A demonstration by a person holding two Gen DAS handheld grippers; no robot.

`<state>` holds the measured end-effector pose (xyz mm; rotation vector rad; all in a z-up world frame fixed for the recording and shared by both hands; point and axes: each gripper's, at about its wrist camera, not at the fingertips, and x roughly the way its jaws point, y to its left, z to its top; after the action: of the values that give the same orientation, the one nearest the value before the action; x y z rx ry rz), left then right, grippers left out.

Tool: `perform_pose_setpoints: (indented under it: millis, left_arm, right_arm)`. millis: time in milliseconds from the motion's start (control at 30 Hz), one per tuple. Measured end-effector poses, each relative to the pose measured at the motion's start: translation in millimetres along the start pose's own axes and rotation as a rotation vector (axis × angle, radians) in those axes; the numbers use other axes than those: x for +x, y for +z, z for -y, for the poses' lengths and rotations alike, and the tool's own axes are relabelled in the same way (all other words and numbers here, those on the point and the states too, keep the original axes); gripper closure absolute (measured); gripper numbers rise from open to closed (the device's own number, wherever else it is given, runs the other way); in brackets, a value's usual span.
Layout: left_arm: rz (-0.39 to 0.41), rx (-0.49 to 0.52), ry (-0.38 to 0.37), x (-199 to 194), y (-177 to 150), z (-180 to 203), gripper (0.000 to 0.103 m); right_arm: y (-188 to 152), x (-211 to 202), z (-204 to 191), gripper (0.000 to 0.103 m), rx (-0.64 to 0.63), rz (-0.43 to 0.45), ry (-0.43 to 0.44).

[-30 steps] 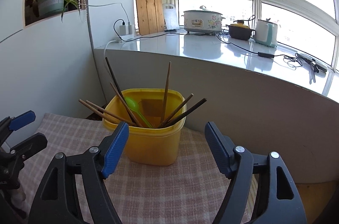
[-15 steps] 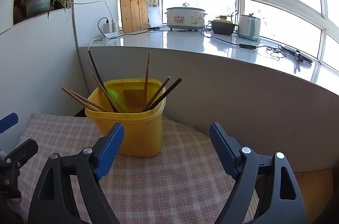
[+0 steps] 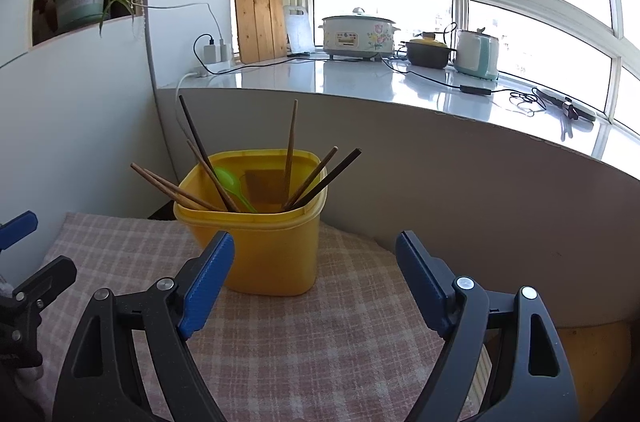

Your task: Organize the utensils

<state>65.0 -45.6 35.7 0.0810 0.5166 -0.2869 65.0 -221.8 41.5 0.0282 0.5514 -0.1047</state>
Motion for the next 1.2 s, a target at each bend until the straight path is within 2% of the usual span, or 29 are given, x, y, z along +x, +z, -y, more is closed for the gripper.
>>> perform_pose_setpoints:
  millis: [1200]
  left_arm:
    - [-0.008,-0.007,0.025,4,-1,-1,0.000]
  right_arm:
    - [-2,12,1,0.020,0.000,-0.037,0.025]
